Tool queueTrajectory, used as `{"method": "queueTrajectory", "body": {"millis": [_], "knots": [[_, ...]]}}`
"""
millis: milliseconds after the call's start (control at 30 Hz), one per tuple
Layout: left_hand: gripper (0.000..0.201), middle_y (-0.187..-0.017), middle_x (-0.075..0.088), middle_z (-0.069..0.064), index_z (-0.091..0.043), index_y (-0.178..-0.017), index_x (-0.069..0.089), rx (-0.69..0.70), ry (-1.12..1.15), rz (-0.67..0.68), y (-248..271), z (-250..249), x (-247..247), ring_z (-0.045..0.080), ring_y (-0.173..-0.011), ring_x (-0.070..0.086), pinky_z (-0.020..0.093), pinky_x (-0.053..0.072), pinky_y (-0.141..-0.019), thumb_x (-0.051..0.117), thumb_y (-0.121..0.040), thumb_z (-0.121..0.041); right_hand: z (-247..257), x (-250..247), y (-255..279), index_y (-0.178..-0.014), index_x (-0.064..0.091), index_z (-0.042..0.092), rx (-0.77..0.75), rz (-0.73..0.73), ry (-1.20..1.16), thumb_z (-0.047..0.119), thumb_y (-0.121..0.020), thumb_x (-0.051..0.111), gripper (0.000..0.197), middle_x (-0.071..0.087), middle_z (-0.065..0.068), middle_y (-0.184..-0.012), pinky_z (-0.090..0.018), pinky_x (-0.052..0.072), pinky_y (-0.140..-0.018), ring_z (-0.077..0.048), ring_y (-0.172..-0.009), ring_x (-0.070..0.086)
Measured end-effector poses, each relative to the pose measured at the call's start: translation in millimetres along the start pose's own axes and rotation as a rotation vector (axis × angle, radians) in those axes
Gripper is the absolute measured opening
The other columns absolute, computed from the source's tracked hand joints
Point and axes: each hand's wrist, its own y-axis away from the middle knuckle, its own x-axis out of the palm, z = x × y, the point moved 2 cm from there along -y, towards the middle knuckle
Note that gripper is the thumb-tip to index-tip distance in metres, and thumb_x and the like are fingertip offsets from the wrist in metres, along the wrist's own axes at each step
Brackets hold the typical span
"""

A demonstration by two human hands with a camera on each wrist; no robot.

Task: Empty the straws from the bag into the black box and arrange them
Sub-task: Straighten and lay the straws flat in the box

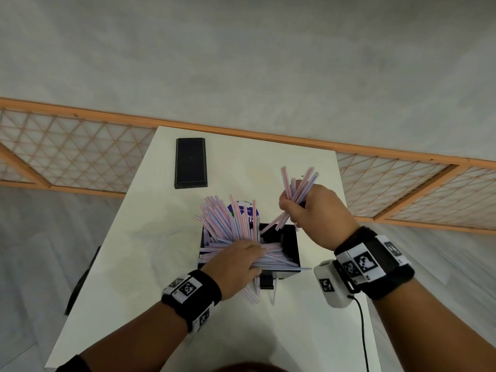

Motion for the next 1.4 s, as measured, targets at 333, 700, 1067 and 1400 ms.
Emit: {"method": "queueTrajectory", "body": {"millis": [333,700,1067,1400], "knots": [[0.050,-0.116,0.070,-0.011,-0.028,-0.133,0.051,-0.369,0.663,-0.365,39.3,27.3,-45.4,0.012,-0.086,0.066,0.028,0.051,-0.080,0.066,-0.089,-0.011,31.8,58.7,-8.4,-0.101,0.051,0.016,-0.173,0.393,0.324,0.024,-0.099,0.053,0.008,0.064,-0.013,-0.097,-0.034,0.040,-0.068,-0.029,-0.080,0.055],[0.049,-0.112,0.072,-0.009,-0.035,-0.131,0.057,-0.437,0.829,-0.482,49.2,32.0,-48.0,0.002,-0.097,0.070,0.024,0.054,-0.084,0.080,-0.088,-0.039,20.6,132.6,-13.1,-0.107,0.050,0.012,-0.156,0.526,0.216,0.019,-0.094,0.062,0.018,0.062,-0.010,-0.099,-0.033,0.046,-0.070,-0.028,-0.087,0.060],[0.042,-0.114,0.045,-0.008,-0.027,-0.128,0.052,-0.368,0.211,-0.411,44.1,45.3,-21.0,0.008,-0.096,0.057,0.030,0.051,-0.086,0.063,-0.096,-0.051,-35.6,116.3,4.2,-0.135,0.052,0.027,-0.108,0.369,0.278,0.057,-0.086,0.063,0.058,0.052,-0.002,-0.129,-0.040,0.042,-0.105,-0.025,-0.120,0.047],[0.106,-0.129,0.041,0.001,-0.017,-0.146,0.039,-0.336,-0.169,-0.455,34.0,39.2,-20.2,0.022,-0.111,0.051,0.037,0.053,-0.093,0.074,-0.066,-0.077,-64.1,137.7,11.0,-0.129,0.046,0.024,-0.044,0.514,0.340,0.065,-0.069,0.072,0.076,0.046,-0.003,-0.117,-0.039,0.049,-0.094,-0.026,-0.107,0.050]]}}
